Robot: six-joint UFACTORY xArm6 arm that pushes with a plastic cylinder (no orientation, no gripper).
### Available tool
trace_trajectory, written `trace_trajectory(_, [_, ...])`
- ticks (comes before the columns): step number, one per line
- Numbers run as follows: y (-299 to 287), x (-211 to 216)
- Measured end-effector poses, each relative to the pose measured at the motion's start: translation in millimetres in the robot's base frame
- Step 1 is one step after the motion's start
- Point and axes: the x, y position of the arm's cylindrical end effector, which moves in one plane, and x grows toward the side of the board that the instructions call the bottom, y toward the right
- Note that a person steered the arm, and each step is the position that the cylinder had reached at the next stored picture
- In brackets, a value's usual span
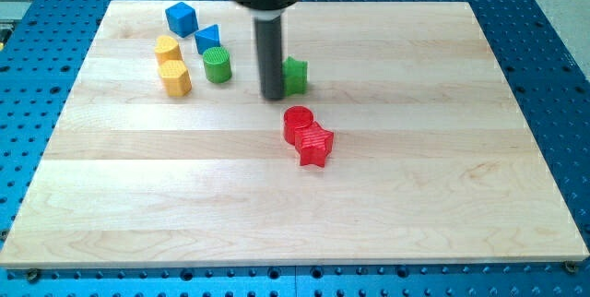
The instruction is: Place the hexagon below the green circle
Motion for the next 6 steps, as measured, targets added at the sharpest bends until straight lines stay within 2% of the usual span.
trace_trajectory(1, [65.9, -22.1])
trace_trajectory(2, [16.2, 3.1])
trace_trajectory(3, [-79.9, 44.1])
trace_trajectory(4, [-174.2, 61.4])
trace_trajectory(5, [-198.8, 26.1])
trace_trajectory(6, [-151.9, -4.8])
